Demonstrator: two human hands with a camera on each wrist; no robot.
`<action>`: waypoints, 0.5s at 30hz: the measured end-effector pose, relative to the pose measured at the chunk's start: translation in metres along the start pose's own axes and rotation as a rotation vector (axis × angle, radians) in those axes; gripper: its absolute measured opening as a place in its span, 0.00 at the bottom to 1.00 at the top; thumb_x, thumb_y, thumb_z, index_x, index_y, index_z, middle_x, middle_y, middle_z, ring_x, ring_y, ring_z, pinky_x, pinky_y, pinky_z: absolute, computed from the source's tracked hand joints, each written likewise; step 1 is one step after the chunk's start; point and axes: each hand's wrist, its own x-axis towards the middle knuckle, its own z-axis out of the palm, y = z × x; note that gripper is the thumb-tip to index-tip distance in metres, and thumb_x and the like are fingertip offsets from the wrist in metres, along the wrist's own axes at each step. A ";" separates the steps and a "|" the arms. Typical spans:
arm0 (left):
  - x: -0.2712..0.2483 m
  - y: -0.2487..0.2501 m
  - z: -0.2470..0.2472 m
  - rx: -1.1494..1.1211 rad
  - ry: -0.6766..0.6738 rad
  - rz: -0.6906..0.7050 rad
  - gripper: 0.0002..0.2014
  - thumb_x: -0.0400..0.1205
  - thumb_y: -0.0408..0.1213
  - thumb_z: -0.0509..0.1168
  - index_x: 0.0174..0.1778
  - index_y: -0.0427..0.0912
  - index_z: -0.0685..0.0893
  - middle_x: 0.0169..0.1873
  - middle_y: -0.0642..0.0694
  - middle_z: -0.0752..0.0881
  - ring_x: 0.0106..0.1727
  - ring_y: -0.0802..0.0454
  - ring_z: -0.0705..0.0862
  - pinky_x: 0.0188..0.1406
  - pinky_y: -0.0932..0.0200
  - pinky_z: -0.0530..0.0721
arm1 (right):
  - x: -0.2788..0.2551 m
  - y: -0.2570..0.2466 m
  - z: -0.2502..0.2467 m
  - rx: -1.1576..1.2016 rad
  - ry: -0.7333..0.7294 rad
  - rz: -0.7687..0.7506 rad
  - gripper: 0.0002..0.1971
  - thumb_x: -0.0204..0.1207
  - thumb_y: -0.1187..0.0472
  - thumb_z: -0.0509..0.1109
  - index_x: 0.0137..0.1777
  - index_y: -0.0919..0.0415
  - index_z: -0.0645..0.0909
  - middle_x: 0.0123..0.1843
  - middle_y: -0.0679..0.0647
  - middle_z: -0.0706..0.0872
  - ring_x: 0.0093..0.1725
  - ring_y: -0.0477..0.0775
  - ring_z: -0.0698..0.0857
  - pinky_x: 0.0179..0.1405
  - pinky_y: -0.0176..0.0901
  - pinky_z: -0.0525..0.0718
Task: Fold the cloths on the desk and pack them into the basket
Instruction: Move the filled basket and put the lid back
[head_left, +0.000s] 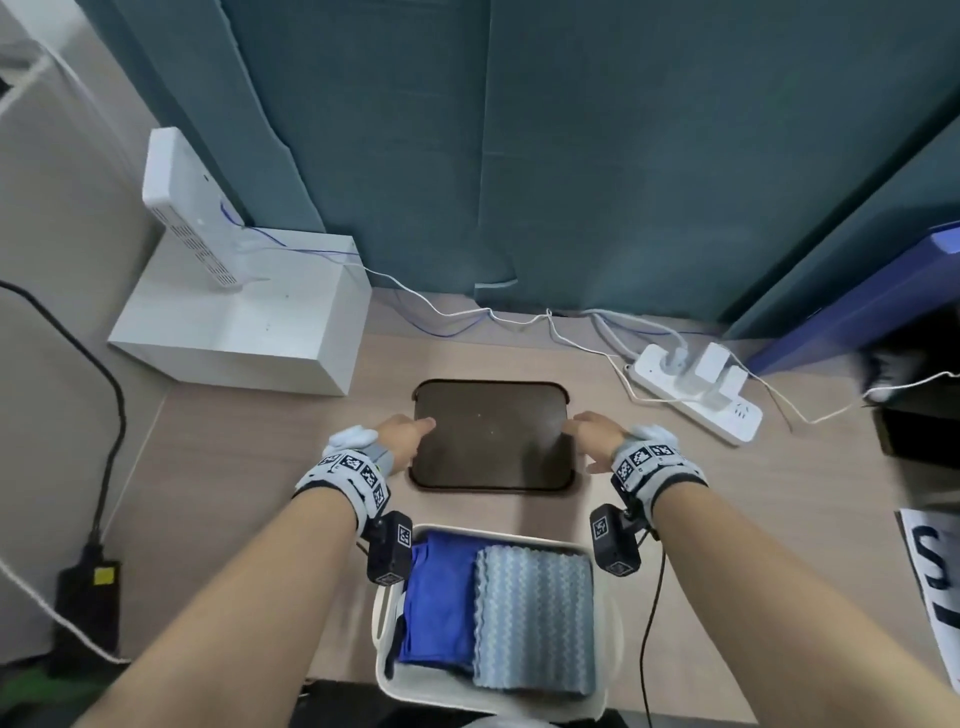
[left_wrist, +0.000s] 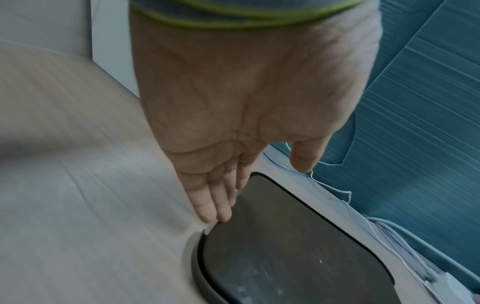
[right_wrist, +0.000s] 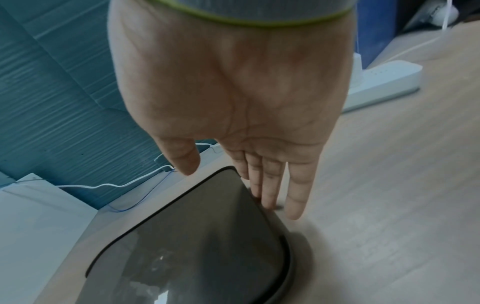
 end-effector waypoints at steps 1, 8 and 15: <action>-0.007 0.006 0.001 -0.037 0.000 -0.019 0.23 0.87 0.51 0.63 0.62 0.31 0.81 0.39 0.40 0.82 0.46 0.43 0.84 0.47 0.53 0.81 | -0.008 -0.007 0.002 0.033 -0.012 0.007 0.23 0.69 0.40 0.70 0.58 0.55 0.80 0.60 0.59 0.86 0.61 0.63 0.87 0.71 0.62 0.85; -0.002 0.007 0.002 -0.199 -0.074 -0.167 0.29 0.86 0.50 0.66 0.79 0.37 0.73 0.73 0.35 0.78 0.63 0.42 0.84 0.46 0.52 0.81 | -0.025 -0.025 0.004 0.237 -0.081 0.098 0.16 0.85 0.48 0.67 0.64 0.58 0.74 0.59 0.57 0.78 0.45 0.55 0.79 0.57 0.51 0.79; -0.006 0.003 -0.012 -0.308 -0.145 -0.151 0.31 0.86 0.54 0.63 0.78 0.35 0.74 0.74 0.34 0.78 0.72 0.37 0.80 0.73 0.43 0.78 | -0.036 -0.021 0.003 0.406 -0.108 0.088 0.17 0.85 0.46 0.66 0.64 0.58 0.76 0.48 0.54 0.78 0.41 0.54 0.78 0.41 0.48 0.79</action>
